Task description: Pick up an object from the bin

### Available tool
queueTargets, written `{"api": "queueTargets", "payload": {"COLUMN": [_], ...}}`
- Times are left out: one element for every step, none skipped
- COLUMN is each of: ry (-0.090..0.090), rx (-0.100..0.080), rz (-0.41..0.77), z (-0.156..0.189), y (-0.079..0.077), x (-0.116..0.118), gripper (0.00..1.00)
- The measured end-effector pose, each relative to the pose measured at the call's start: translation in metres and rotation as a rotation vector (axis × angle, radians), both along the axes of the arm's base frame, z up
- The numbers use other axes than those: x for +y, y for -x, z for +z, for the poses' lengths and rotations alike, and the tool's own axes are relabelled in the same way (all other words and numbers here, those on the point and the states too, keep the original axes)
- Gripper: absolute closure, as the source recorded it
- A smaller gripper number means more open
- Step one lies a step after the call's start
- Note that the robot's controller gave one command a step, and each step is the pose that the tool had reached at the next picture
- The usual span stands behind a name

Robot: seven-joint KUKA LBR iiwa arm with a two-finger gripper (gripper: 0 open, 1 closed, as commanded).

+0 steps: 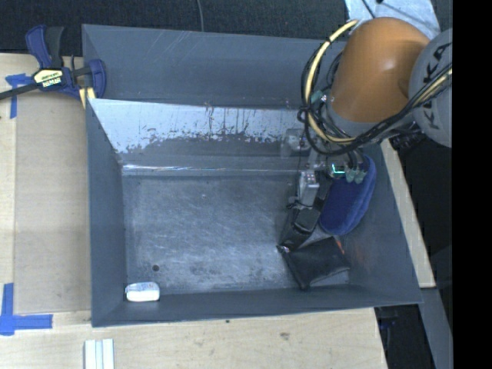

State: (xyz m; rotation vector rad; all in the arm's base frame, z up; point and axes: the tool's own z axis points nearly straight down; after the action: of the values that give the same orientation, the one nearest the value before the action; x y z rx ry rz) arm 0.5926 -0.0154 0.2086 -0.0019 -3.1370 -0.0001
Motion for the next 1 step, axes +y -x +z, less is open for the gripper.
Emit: {"api": "queueTargets", "payload": {"ry": [0.001], "rx": [-0.003], "rz": [0.327], "z": [-0.0449], "y": [0.0232], "x": [-0.0951], "gripper": [0.0]}}
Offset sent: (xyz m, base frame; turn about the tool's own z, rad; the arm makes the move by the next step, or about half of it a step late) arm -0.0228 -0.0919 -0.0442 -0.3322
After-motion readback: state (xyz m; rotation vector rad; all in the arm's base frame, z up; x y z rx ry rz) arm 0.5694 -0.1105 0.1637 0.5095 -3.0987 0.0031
